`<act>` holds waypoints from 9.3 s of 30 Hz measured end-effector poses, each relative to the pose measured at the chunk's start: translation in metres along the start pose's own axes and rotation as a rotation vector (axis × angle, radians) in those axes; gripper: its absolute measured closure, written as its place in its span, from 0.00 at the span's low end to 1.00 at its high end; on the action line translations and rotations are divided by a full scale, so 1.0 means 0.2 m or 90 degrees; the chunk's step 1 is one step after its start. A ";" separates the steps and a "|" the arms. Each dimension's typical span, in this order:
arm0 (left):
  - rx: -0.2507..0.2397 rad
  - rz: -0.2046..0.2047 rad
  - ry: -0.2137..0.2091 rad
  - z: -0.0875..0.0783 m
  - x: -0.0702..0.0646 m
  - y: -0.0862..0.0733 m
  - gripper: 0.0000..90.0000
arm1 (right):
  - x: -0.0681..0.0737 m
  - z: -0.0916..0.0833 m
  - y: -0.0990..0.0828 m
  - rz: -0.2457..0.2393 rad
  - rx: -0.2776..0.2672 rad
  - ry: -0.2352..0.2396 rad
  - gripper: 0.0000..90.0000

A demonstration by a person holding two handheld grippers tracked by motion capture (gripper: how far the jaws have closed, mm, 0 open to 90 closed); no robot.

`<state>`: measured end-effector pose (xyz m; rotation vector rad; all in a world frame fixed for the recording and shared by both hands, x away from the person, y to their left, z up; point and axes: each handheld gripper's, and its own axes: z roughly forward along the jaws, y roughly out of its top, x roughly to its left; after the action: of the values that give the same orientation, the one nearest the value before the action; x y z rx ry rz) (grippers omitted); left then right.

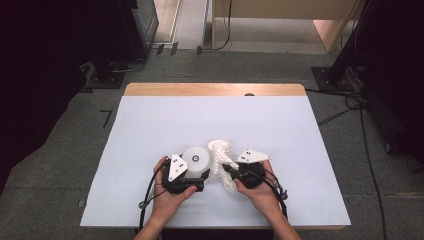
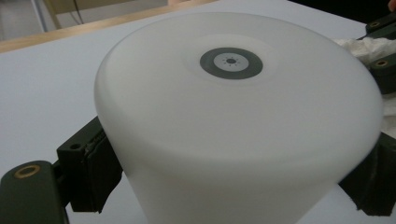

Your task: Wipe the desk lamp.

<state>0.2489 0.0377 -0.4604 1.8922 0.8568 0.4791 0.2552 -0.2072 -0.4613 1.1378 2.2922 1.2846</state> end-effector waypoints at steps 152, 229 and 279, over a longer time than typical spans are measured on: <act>0.002 -0.059 -0.130 0.05 0.12 -0.02 0.09 | 0.11 0.07 -0.02 -0.043 0.052 0.037 0.89; -0.026 -0.039 0.095 0.01 -0.04 -0.01 0.07 | -0.05 -0.06 0.00 0.004 -0.108 -0.083 0.84; -0.011 -0.096 -0.104 0.00 0.18 0.00 0.10 | 0.19 0.08 -0.01 -0.040 0.028 0.093 0.90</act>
<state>0.2732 0.0649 -0.4624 1.8068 0.8758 0.2368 0.2384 -0.1705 -0.4679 1.0077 2.4512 1.3414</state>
